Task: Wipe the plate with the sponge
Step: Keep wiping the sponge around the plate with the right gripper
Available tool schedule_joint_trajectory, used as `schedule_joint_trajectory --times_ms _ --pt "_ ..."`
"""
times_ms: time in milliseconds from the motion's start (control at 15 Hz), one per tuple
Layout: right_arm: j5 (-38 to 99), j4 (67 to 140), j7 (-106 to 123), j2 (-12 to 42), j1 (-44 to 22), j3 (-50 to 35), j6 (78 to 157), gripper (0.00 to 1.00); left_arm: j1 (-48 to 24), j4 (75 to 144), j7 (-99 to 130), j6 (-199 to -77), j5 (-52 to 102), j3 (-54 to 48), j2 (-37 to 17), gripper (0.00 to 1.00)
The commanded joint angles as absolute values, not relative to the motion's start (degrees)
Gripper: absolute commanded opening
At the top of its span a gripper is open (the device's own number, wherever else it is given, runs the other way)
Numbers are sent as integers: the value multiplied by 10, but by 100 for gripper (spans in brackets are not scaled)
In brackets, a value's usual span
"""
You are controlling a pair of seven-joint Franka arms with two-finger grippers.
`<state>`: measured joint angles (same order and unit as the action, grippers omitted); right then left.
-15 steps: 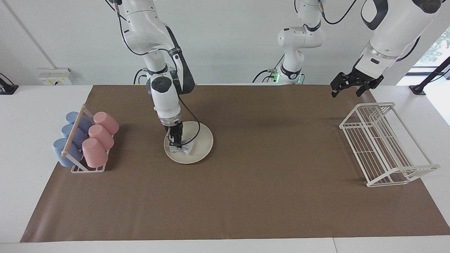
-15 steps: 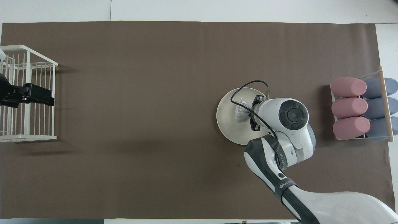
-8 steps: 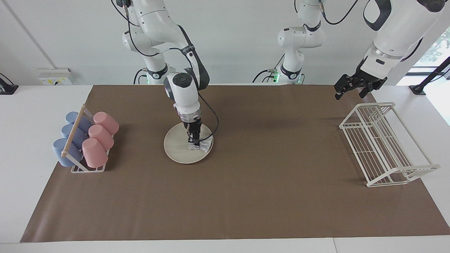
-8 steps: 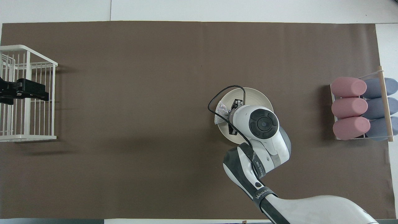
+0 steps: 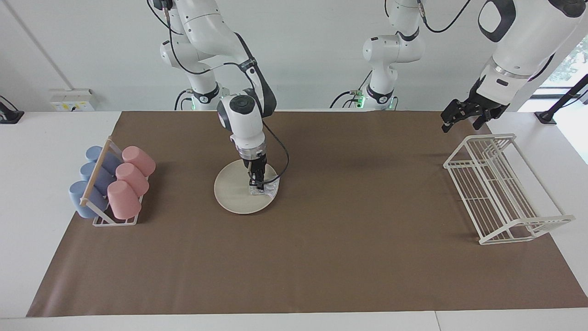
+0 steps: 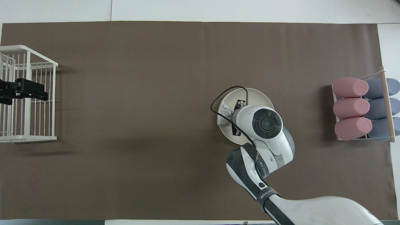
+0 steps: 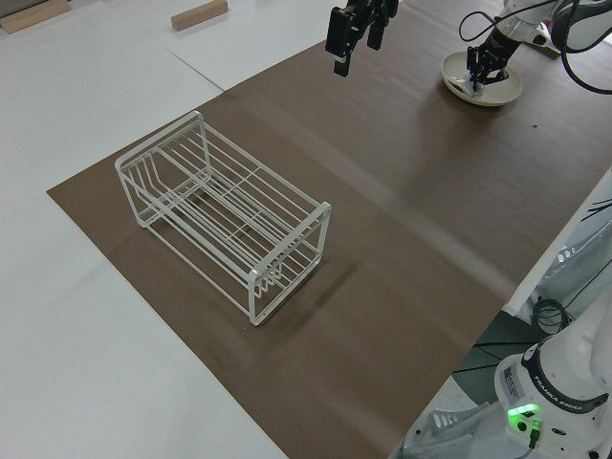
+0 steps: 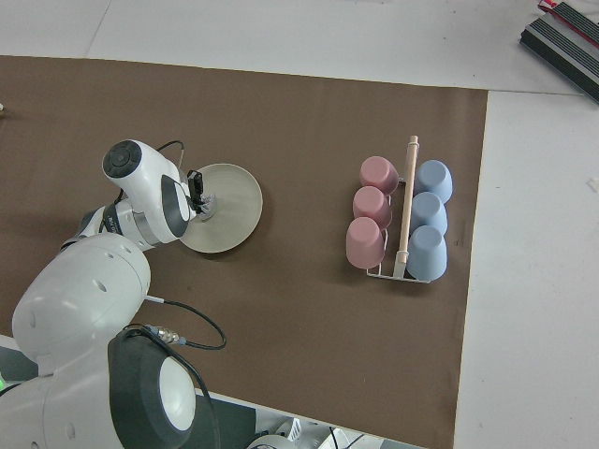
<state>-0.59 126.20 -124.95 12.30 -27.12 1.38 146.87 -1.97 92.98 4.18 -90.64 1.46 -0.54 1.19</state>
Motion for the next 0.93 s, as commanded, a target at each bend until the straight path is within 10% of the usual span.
schedule_joint_trajectory --times_ms 0,865 --pt "-18 1308 -1203 142 -229 15 1441 0 -17 948 49 -935 10 -8 25 100" --pt "-30 1322 -1153 141 -173 13 1455 0 -17 954 45 -947 10 -8 26 100"
